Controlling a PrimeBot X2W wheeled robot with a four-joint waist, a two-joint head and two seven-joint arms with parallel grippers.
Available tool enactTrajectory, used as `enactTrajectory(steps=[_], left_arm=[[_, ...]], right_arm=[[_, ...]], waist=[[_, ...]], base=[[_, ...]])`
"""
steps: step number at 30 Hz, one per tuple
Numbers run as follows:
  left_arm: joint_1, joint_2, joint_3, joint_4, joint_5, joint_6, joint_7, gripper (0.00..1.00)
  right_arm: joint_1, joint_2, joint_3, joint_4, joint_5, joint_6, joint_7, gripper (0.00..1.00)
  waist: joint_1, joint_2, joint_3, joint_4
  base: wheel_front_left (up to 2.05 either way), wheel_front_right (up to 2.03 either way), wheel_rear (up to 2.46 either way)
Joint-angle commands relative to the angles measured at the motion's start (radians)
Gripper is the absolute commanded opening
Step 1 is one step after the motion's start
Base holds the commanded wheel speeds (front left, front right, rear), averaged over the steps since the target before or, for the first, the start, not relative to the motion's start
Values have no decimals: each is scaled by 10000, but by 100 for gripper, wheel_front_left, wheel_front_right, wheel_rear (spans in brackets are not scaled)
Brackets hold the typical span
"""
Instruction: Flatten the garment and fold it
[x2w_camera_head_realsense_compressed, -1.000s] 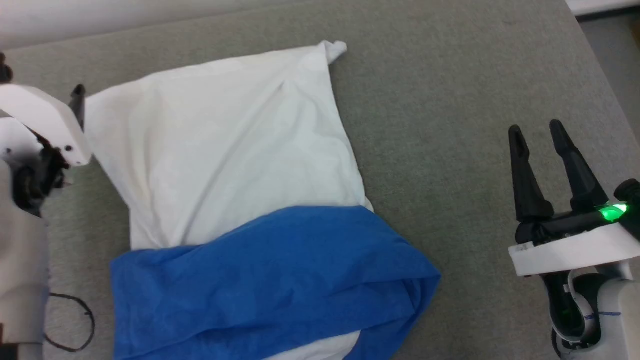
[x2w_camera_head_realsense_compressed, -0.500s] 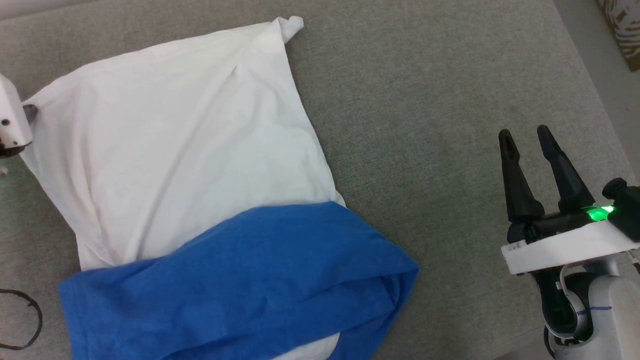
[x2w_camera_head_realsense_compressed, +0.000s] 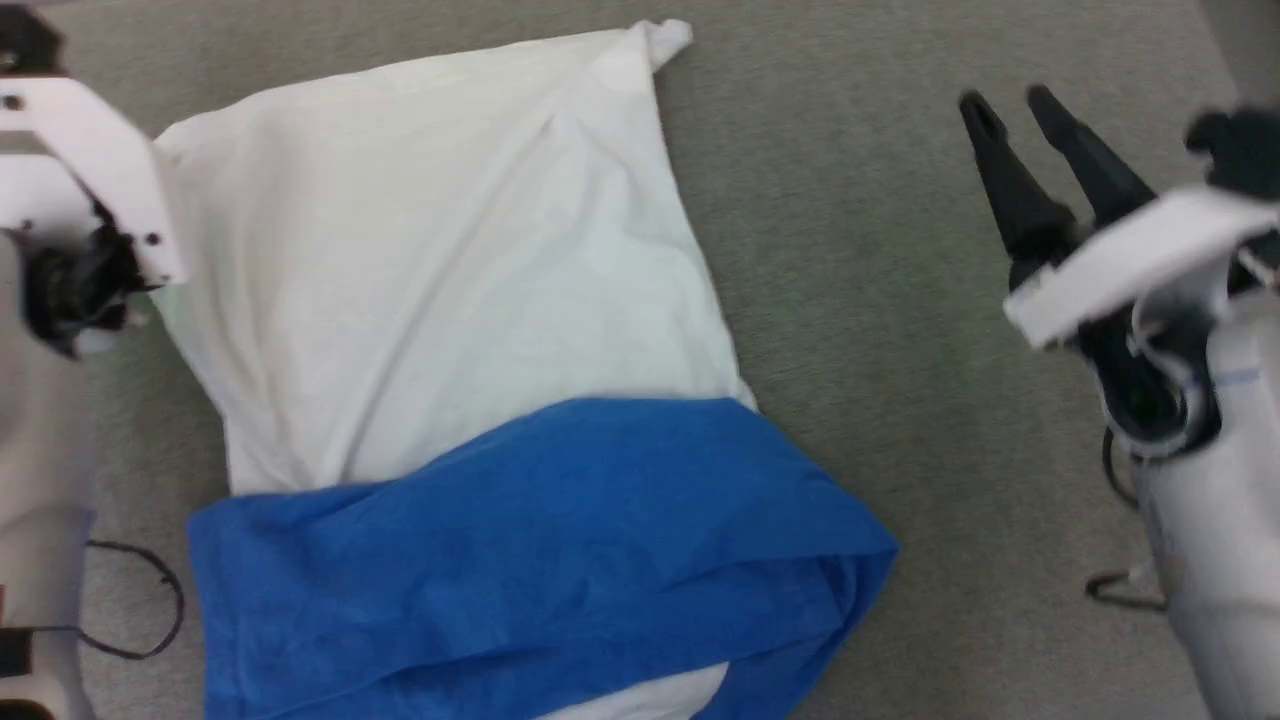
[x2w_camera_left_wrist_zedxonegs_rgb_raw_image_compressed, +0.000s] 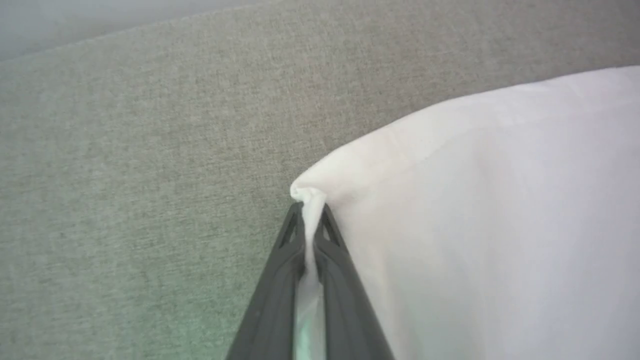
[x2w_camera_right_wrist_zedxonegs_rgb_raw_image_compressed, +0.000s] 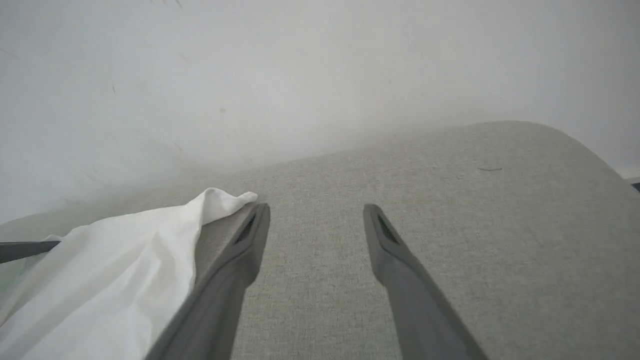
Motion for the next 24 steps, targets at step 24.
enactTrajectory(steps=[24], left_arm=[[-1732,-2026,-1390,-1260,93,-611,-2525,0]], right_arm=[[-6685,-494,2476,7197,1640,-6,3655,100]], waist=[[-2,0,1393,3149]], base=[[0,0,0]])
